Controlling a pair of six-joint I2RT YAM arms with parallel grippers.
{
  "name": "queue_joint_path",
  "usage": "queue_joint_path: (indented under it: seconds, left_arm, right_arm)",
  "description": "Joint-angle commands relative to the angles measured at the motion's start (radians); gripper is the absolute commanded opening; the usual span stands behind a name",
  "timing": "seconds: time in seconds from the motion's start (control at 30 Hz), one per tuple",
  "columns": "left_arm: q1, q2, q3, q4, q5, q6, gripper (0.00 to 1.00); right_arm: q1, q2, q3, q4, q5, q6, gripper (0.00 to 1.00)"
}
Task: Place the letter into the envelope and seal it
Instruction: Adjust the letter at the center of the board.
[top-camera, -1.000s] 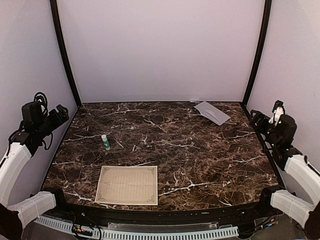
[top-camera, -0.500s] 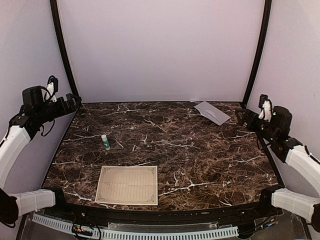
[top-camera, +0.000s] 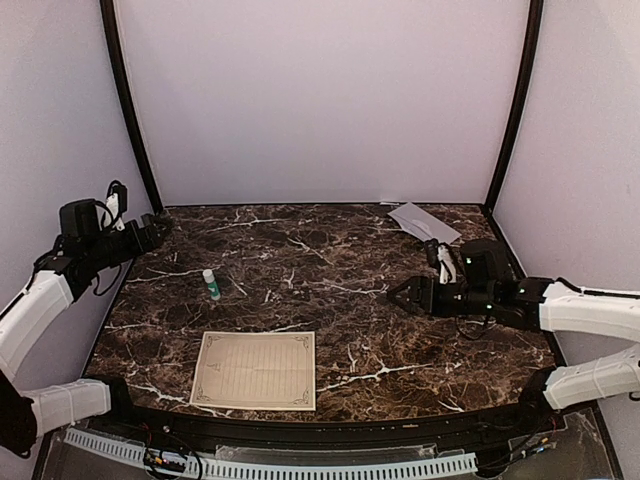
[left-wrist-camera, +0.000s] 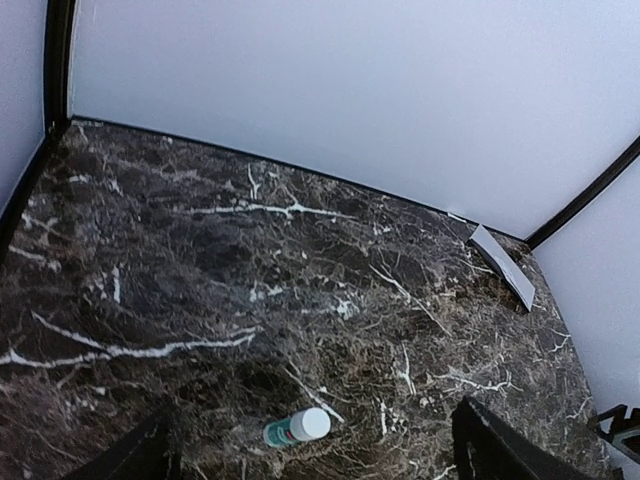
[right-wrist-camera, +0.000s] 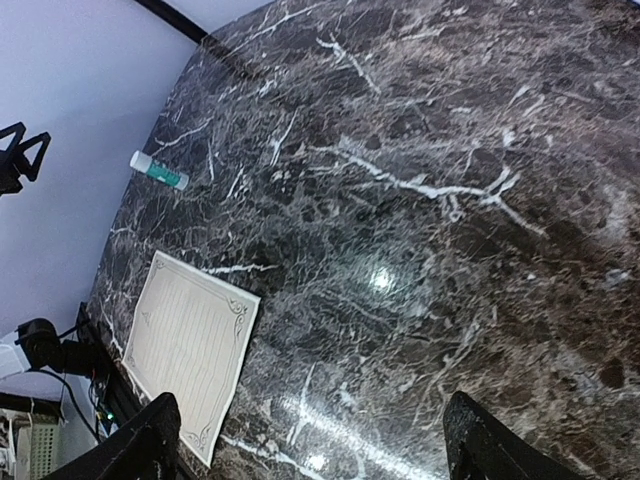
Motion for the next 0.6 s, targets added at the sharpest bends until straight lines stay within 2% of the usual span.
queue_joint_path:
  seconds: [0.0,0.23,0.37,0.57]
  left_arm:
    - [-0.056,-0.069,-0.129,-0.071,-0.003,-0.163,0.90]
    - [-0.179,-0.163,-0.230,-0.223,-0.076,-0.341,0.88]
    - [-0.259,-0.149,-0.277,-0.239,-0.030,-0.435,0.84]
    - [-0.354,-0.164,-0.323,-0.306,-0.083,-0.508,0.80]
  right_arm:
    - [0.083,0.046,0.026,0.065,0.040,0.099,0.88]
    - [0.162,0.188,0.048,0.126,0.050,0.092,0.87]
    - [0.188,0.256,0.058,0.190,0.038,0.094,0.86]
    - [0.204,0.327,0.069,0.271,0.014,0.100,0.85]
